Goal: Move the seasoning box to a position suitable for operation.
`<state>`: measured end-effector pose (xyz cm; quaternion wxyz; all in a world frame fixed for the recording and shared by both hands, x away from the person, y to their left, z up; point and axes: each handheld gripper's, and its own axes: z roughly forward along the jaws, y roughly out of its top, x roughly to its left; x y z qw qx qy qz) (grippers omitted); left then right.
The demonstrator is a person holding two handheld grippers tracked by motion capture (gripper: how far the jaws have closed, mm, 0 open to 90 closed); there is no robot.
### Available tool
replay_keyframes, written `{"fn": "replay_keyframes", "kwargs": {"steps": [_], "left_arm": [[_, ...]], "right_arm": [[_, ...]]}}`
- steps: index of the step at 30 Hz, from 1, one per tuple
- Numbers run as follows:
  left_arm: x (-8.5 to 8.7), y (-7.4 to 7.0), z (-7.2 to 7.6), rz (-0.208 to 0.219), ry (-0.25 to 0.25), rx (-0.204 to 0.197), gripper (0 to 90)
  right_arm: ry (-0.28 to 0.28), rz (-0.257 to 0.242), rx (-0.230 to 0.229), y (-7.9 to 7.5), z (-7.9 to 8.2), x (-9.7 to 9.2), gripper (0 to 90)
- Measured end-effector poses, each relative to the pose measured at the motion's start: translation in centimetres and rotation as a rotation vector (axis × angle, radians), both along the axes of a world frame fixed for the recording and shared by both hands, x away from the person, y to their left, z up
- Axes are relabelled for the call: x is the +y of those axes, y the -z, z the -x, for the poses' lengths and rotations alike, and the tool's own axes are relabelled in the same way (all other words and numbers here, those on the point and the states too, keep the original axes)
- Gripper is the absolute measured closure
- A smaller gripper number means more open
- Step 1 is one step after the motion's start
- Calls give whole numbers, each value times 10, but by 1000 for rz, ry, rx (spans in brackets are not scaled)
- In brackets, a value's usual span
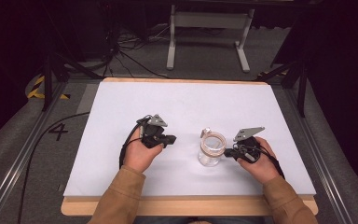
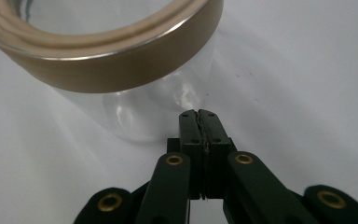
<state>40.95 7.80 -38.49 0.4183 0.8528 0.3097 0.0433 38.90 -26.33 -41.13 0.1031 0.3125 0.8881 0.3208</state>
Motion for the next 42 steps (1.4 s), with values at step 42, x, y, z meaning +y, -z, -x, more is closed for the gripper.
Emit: {"fn": "replay_keyframes", "kwargs": {"steps": [42], "left_arm": [[-32,-29,-13,186,72,-120,891]], "right_arm": [[41,-62,-29,-22,35,-33,900]]}}
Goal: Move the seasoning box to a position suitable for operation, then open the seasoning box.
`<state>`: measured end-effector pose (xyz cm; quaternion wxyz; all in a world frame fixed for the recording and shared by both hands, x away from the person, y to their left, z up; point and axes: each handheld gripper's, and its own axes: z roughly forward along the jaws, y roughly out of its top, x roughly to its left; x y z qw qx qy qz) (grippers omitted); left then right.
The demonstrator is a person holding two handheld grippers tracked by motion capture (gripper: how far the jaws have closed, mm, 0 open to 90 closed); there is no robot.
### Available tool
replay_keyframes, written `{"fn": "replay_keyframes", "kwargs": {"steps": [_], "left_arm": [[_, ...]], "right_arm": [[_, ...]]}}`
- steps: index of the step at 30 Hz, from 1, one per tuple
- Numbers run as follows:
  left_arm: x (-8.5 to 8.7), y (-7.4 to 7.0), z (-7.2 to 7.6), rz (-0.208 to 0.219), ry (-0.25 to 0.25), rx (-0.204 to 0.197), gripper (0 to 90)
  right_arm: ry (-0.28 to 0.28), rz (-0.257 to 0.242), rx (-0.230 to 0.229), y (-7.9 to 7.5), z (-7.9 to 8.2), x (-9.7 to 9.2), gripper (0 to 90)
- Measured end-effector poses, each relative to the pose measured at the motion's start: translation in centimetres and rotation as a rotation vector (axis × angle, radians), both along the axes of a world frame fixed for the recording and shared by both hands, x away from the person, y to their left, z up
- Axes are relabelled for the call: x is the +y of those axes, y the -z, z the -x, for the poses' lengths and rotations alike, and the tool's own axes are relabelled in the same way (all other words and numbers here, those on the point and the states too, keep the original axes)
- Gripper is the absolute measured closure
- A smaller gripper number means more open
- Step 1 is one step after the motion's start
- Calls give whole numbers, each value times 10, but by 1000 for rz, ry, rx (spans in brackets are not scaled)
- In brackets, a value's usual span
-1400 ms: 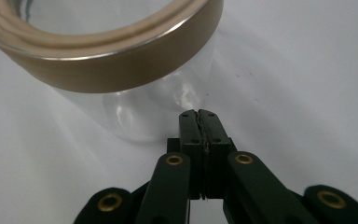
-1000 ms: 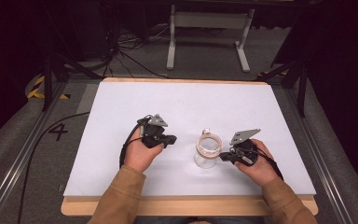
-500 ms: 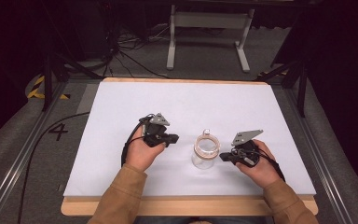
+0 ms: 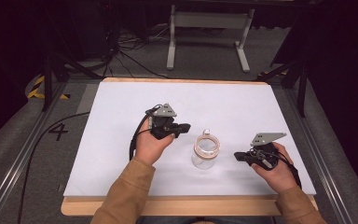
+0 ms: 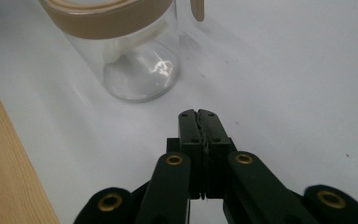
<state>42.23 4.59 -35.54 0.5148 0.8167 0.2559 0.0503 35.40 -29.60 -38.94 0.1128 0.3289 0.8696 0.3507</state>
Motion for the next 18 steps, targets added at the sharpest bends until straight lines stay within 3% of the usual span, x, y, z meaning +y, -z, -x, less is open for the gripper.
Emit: {"fn": "replay_keyframes", "kwargs": {"steps": [9,12,18], "left_arm": [[-19,3,-9,28,-3,-38,866],[-27,6,-14,50,9,-30,885],[-42,11,-22,54,35,-3,879]], "right_arm": [[15,3,-5,3,10,-4,900],[9,9,-6,6,16,-2,900],[3,19,2,10,25,0,900]]}}
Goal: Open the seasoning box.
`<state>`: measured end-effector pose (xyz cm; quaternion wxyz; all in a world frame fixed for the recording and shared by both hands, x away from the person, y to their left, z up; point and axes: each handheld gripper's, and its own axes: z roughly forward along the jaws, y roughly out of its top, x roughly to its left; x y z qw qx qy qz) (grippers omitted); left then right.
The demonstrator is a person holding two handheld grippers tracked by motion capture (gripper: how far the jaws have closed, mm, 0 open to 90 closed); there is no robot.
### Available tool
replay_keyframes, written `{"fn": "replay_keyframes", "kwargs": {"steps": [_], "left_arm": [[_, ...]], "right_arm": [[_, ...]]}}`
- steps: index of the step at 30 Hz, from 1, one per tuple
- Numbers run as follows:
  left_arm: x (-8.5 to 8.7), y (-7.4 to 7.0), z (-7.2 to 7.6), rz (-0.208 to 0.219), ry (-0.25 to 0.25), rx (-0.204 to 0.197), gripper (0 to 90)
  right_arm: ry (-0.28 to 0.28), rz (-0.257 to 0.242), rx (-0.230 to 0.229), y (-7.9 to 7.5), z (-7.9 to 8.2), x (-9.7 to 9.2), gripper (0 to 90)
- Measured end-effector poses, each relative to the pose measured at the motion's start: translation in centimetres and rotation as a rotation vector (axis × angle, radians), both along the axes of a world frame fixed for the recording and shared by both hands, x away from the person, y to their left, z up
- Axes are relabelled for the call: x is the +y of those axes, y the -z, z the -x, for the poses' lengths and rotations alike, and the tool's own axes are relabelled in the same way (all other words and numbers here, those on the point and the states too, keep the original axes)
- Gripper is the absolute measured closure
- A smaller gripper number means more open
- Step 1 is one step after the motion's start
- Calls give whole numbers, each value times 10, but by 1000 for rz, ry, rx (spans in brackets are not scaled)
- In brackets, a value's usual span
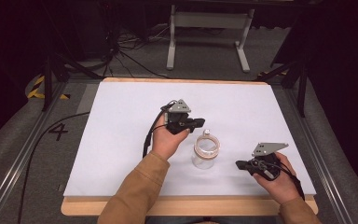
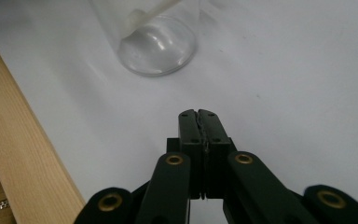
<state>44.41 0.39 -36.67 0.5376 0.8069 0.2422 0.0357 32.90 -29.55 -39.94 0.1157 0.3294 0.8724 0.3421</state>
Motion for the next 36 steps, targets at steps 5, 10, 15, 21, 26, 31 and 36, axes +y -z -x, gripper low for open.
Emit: {"fn": "replay_keyframes", "kwargs": {"steps": [5,10,15,21,26,31,36], "left_arm": [[-9,8,-6,-8,29,24,892],[-11,10,-5,-8,44,38,893],[-11,10,-3,-14,44,36,888],[-10,11,-4,-3,44,42,878],[-10,12,-4,-1,51,47,867],[-10,12,-5,-3,55,46,869],[-9,13,-6,4,60,54,871]], "right_arm": [[-4,0,0,1,4,0,900],[-11,-5,4,2,5,4,900],[-38,-2,1,2,6,11,900],[-57,-17,-11,1,5,18,900],[-70,-98,-61,-16,5,23,900],[-88,-177,-77,-27,1,31,900],[-88,-221,-121,-33,1,38,900]]}}
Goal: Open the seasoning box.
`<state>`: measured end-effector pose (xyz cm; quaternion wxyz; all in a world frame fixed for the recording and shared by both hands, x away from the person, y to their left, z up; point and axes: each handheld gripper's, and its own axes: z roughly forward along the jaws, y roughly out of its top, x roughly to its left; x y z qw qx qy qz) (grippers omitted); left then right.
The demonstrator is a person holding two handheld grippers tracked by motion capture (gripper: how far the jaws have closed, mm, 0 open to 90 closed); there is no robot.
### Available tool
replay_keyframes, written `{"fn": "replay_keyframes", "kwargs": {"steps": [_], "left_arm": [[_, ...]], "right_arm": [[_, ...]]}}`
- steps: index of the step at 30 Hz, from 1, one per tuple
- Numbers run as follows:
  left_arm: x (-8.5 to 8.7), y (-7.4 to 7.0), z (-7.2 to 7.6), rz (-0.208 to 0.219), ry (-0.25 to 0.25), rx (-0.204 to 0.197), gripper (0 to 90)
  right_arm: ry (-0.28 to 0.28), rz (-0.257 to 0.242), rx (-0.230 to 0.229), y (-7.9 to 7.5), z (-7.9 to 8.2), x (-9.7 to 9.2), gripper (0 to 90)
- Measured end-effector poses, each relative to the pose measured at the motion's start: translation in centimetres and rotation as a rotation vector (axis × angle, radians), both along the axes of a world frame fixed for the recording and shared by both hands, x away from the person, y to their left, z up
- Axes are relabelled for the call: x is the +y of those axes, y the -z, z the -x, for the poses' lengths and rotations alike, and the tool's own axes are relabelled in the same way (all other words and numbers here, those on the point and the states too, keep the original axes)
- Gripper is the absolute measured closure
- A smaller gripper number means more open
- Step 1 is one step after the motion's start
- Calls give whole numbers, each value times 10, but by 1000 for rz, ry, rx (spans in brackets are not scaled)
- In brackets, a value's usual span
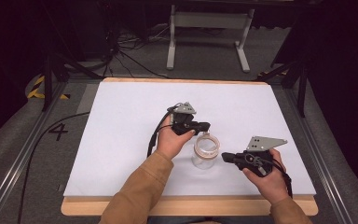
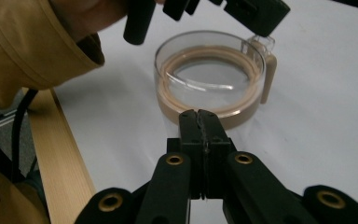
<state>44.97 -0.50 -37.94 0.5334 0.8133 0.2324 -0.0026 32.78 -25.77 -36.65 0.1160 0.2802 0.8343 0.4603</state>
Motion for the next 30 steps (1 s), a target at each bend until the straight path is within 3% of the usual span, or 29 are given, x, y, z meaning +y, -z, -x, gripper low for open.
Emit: {"fn": "replay_keyframes", "kwargs": {"steps": [5,18,22,25,30], "left_arm": [[0,1,-1,5,2,-1,872],[1,1,-1,13,5,-7,898],[-1,3,-1,26,2,-8,898],[-1,3,-2,2,-1,-10,898],[-1,4,-2,4,-2,-8,898]], "right_arm": [[-15,-36,8,0,-1,4,900],[-68,4,38,7,2,18,900],[-66,3,40,8,2,19,900],[-58,1,37,9,1,19,900],[-39,-25,33,8,0,17,900]]}}
